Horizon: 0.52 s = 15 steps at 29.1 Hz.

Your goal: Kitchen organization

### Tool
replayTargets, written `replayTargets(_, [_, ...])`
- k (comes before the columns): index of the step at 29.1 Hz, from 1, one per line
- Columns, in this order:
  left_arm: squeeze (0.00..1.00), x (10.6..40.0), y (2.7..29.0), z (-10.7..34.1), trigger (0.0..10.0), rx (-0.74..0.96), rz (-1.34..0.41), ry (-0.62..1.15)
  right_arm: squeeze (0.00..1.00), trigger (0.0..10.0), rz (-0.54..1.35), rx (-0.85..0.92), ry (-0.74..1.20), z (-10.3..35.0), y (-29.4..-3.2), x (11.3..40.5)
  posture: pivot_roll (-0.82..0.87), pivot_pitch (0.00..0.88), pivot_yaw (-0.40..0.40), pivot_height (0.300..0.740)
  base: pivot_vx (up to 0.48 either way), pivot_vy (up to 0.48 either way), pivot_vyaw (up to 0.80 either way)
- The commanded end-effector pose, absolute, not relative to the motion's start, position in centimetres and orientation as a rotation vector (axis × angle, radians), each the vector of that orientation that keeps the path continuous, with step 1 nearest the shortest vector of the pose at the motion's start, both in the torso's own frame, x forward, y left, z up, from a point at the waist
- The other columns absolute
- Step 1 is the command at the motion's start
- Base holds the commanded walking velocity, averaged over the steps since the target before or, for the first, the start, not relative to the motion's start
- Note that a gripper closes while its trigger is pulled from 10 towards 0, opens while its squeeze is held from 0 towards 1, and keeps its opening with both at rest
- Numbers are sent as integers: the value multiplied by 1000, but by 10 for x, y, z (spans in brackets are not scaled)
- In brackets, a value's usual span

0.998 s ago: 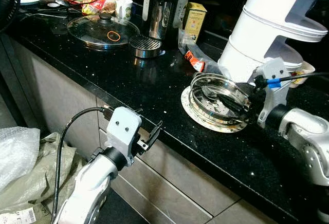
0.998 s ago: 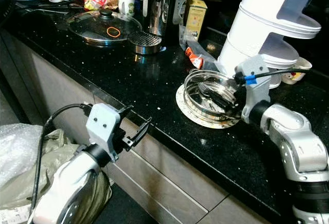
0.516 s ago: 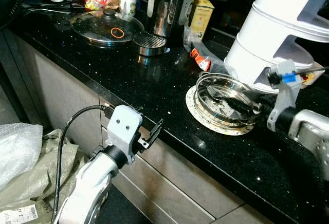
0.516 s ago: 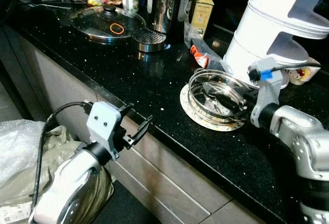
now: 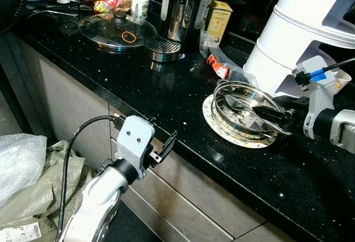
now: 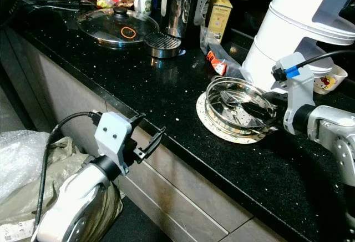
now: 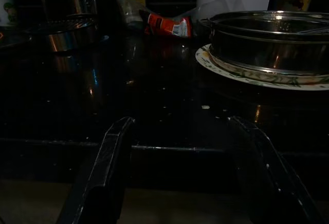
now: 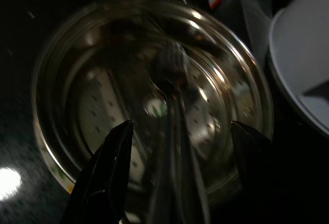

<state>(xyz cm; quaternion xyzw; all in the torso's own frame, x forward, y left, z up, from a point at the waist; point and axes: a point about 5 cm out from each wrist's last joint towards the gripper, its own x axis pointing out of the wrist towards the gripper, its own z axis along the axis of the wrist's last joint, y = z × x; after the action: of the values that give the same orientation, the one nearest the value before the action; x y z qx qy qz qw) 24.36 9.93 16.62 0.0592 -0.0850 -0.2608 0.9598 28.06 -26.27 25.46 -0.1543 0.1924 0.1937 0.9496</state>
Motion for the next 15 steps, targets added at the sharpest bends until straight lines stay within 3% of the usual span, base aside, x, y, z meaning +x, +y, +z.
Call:
replayTargets(1, [0,243,96,164,10000,122,-537,-170,0,10000,375,-350,428,253,-267,278,150,0,-180,740,0,0,0])
replayTargets(8, [0,243,96,164,10000,120,-536,-170,0,10000,461,-349,427,261,-275,264,148,0,-179,740,0,0,0])
replayTargets(15, [0,243,96,164,10000,116,-536,-167,0,10000,679,-251,353,261,-259,250,137,1,-177,740,0,0,0])
